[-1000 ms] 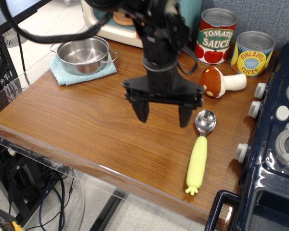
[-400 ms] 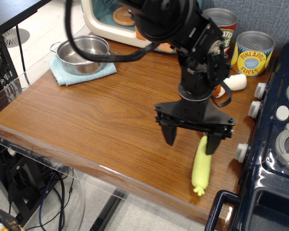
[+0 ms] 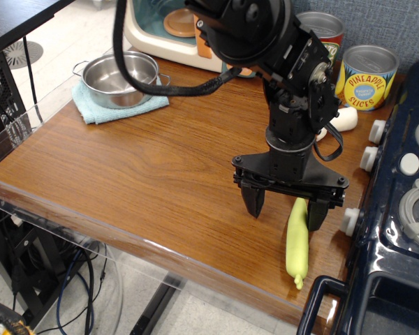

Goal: Place the yellow spoon in front of the metal pot.

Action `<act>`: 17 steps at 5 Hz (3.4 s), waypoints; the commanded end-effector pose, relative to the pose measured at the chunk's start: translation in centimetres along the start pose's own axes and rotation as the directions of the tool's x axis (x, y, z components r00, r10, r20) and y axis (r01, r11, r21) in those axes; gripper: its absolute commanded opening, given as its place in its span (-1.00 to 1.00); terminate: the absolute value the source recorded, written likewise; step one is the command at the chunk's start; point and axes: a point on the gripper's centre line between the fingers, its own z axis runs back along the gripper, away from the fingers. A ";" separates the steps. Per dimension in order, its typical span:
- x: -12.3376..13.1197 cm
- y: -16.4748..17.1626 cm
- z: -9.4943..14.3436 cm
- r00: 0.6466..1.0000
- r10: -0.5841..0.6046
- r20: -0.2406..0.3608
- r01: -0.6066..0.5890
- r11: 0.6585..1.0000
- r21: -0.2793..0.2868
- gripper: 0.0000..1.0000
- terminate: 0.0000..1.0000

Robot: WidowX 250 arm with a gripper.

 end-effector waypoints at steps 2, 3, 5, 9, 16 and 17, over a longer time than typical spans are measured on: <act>-0.6 -0.1 0.1 1.000 -0.024 0.016 0.024 1.000 -0.017 -1.00 -1.00; -0.7 0.1 0.0 1.000 -0.016 0.019 0.016 1.000 -0.012 -1.00 -1.00; 0.2 1.3 1.8 0.997 0.058 0.045 -0.057 0.998 -0.037 -1.00 -1.00; 2.6 12.2 9.5 0.724 0.676 0.139 -0.656 0.736 -0.166 -1.00 -1.00; -1.1 22.8 1.9 0.166 0.969 0.182 -0.984 0.151 0.094 -1.00 -1.00; -1.1 22.8 1.9 0.162 0.971 0.178 -0.985 0.147 0.091 -1.00 -1.00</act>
